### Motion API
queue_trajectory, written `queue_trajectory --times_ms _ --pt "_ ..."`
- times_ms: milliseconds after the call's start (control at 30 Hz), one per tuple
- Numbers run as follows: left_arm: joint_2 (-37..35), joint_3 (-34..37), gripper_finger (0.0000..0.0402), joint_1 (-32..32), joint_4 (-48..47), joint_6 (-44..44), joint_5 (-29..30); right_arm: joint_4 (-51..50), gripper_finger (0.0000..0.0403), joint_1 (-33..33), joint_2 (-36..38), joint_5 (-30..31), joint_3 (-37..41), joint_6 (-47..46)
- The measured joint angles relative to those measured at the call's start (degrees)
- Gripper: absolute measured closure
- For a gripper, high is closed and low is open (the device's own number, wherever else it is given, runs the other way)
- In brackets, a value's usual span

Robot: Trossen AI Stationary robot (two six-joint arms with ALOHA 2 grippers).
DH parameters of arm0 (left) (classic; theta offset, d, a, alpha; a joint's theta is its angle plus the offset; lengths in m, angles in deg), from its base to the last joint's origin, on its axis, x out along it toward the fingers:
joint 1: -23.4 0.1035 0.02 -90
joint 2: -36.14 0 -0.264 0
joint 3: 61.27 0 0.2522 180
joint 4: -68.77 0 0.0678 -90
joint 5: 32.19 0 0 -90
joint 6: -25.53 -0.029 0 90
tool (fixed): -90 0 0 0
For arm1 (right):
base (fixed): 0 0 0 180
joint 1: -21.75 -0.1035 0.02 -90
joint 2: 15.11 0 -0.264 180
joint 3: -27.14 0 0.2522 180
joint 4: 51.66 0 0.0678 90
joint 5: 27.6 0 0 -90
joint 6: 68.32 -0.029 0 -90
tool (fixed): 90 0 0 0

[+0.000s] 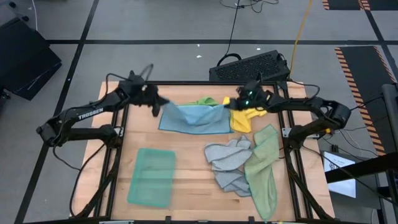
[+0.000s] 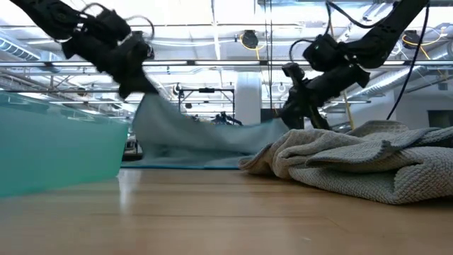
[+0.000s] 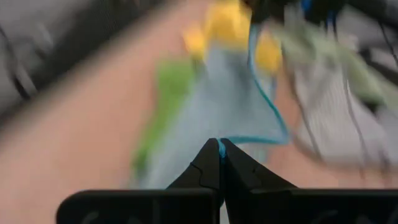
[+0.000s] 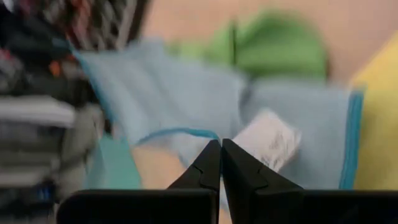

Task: Fold microfiber towels
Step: Fold the blue microfiber cloth

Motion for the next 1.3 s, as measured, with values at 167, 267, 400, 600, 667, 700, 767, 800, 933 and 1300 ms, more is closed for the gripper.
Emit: queue_trajectory --times_ms 167,267,400,600,667,700,767,800,933,1300 --pt "-0.32 -0.79 0.0398 5.22 14.68 2.68 3.12 3.67 0.0401 6.94 1.6 1.2 -0.02 -1.69" --pt "-0.09 -0.79 0.0398 8.58 14.51 2.82 3.1 3.51 0.0401 9.52 1.65 -0.29 0.0 -1.31" --pt "-0.06 -0.79 0.0398 11.34 6.8 2.55 2.19 1.93 0.0401 10.33 1.65 -1.82 0.0 -0.28" --pt "-0.06 -0.79 0.0398 11.43 -5.69 -1.29 -2.39 0.56 0.0401 7.92 1.63 -2.15 0.0 0.67" --pt "-0.06 -0.79 0.0398 10.74 -8.11 -1.88 -3.55 0.32 0.0401 6.96 1.63 -2.46 0.0 0.69" --pt "-0.06 -0.79 0.0398 10.44 -8.78 -1.9 -4.26 0.22 0.0401 6.59 1.63 -3.1 0.0 0.68" --pt "-0.03 -0.79 0.0398 9.84 -8.53 -1.72 -5.73 0.26 0.0401 6.16 1.63 -3.55 0.0 0.07" --pt "-0.03 -0.79 0.0398 9.57 -7.55 -1.68 -6.35 0.64 0.0401 6.05 1.63 -3.36 0.0 -0.41" --pt "-0.03 -0.79 0.0398 9.61 1.29 -1.62 -5.98 6.43 0.0401 7.32 1.6 -0.58 0.02 -1.22" --pt "-0.06 -0.79 0.0398 15.02 14.81 7.82 -9.49 9.66 0.0401 13.74 1.63 -5.69 0.02 -2.81"
